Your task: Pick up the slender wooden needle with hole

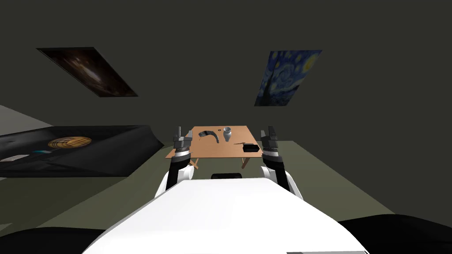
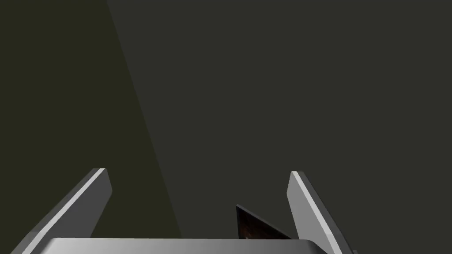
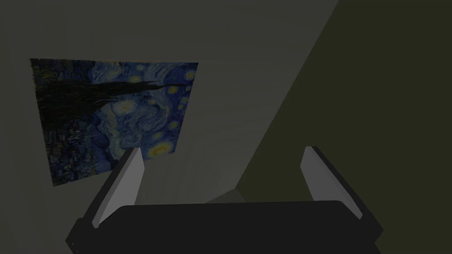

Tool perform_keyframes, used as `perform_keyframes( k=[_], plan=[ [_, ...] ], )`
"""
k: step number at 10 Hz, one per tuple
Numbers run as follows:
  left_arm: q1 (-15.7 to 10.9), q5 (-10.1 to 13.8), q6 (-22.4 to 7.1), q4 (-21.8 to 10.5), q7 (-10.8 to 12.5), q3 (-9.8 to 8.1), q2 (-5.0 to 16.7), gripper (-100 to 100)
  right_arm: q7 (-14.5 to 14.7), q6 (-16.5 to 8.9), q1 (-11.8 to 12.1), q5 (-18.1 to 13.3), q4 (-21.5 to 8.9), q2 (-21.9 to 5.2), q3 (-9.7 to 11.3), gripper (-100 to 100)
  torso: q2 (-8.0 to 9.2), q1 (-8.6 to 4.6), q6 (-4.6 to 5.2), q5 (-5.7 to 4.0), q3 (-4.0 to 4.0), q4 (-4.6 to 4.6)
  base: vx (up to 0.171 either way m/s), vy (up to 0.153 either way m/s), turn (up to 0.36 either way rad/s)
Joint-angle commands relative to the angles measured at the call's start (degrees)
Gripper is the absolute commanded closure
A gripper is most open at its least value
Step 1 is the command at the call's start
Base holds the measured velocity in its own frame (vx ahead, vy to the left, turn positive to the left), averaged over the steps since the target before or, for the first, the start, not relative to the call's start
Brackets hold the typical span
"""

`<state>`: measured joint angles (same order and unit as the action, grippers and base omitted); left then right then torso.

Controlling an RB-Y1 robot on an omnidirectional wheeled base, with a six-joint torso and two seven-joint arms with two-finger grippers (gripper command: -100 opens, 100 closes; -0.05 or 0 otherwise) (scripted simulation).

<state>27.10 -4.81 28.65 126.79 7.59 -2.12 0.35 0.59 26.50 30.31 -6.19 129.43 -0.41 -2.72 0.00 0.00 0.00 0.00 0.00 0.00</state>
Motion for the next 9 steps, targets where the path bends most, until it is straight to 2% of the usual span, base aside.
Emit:
perform_keyframes(
  k=[1, 4, 7, 8, 9],
  plan=[
    [0.00, 0.00, 0.00, 0.00, 0.00, 0.00, 0.00, 0, -0.29, 0.05, -0.34, -1.08, -1.37, -2.25, 0.23, -100, 0.00, 0.00, 0.00, 0.00, 0.00, 0.00, 0.004, -0.010, 0.094],
    [0.00, 0.00, 0.00, 0.00, 0.00, 0.00, 0.00, 0, -0.69, 0.02, -1.08, -3.43, -5.02, -6.66, 0.80, -100, 0.02, -0.13, -0.01, -0.03, 0.01, 0.00, -0.005, -0.025, 0.128],
    [-0.01, 0.00, 0.00, 0.00, 0.00, 0.00, 0.00, 0, -0.85, -0.09, -1.99, -6.56, -10.59, -11.74, 1.94, -100, 0.00, -0.14, -0.02, -0.03, 0.00, 0.00, -0.006, -0.027, 0.204],
    [0.00, 0.00, 0.00, 0.00, 0.00, 0.00, 0.00, 0, -0.85, -0.09, -1.99, -6.56, -10.67, -12.35, 1.94, -100, 0.02, -0.13, -0.01, -0.03, 0.01, 0.00, -0.007, -0.019, 0.070],
    [0.00, 0.00, 0.00, 0.00, 0.00, 0.00, 0.00, 0, -0.81, -0.14, -2.29, -7.71, -12.91, -14.39, 2.50, -100, 0.01, -0.11, 0.01, -0.02, 0.00, 0.00, -0.007, -0.010, 0.184]
  ],
)
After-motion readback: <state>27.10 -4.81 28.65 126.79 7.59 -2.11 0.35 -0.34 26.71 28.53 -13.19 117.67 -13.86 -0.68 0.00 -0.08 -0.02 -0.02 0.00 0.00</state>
